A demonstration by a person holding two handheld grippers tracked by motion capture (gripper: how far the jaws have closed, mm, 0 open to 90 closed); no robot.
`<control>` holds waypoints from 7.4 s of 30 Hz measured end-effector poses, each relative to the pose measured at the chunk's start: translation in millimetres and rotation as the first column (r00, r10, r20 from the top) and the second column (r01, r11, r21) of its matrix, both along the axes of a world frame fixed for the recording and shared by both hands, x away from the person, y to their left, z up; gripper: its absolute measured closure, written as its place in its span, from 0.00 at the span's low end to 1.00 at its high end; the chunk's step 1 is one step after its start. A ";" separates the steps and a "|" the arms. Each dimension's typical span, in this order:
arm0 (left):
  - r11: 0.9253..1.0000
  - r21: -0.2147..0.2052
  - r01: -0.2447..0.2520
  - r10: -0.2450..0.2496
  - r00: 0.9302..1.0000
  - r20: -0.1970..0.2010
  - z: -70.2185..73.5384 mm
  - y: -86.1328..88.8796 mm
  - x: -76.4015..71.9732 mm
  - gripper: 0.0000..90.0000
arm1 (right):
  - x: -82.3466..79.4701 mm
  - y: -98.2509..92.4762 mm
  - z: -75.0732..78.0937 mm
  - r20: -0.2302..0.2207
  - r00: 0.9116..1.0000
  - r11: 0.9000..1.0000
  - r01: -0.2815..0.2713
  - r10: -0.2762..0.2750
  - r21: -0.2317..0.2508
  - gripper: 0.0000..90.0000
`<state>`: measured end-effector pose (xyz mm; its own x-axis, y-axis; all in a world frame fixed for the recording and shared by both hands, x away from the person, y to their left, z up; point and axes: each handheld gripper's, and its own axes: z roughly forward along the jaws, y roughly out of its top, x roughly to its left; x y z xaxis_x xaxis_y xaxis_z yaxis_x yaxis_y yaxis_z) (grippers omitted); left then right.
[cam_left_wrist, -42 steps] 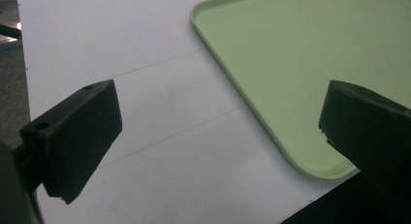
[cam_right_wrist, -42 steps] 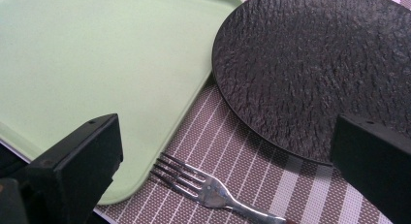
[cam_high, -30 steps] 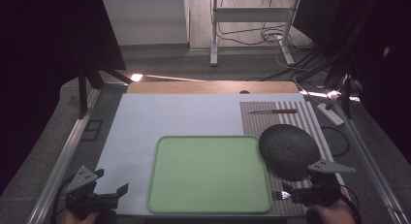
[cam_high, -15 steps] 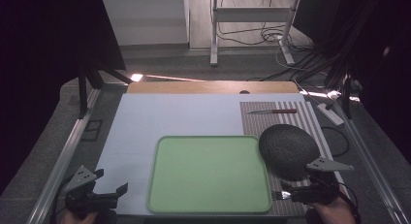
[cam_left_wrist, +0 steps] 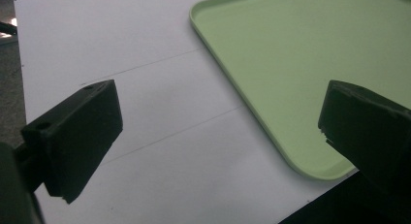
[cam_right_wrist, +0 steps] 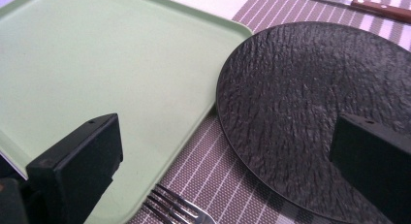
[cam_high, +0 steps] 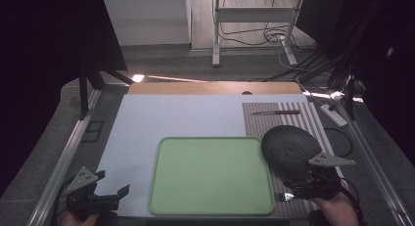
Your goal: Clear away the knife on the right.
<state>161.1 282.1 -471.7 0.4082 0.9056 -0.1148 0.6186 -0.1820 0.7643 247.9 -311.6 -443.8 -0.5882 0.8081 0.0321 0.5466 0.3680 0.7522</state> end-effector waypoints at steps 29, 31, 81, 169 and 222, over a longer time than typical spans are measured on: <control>1.000 -0.002 0.002 -0.002 1.000 -0.007 -0.3 0.1 0.9 0.02 | 53.9 5.2 -1.9 -0.044 0.999 0.999 0.017 -0.019 -0.043 0.00; 1.000 -0.002 0.002 -0.002 1.000 -0.008 -0.3 0.0 1.1 0.02 | 58.9 4.3 -2.2 -0.041 0.999 0.999 0.021 -0.023 -0.042 0.00; 1.000 0.006 0.014 -0.014 1.000 -0.012 -0.5 -0.8 1.6 0.02 | 180.4 -0.1 -14.0 -0.100 0.985 0.990 0.139 -0.140 -0.017 0.00; 1.000 0.017 0.020 -0.020 1.000 -0.021 -0.7 -1.7 1.5 0.02 | 304.3 -38.7 -51.6 -0.242 0.938 0.954 0.192 -0.246 -0.229 1.00; 0.999 0.021 0.030 -0.030 0.999 -0.017 -0.7 -2.4 1.3 0.03 | 298.4 7.7 -42.6 -0.242 0.954 0.966 0.119 -0.175 -0.229 0.00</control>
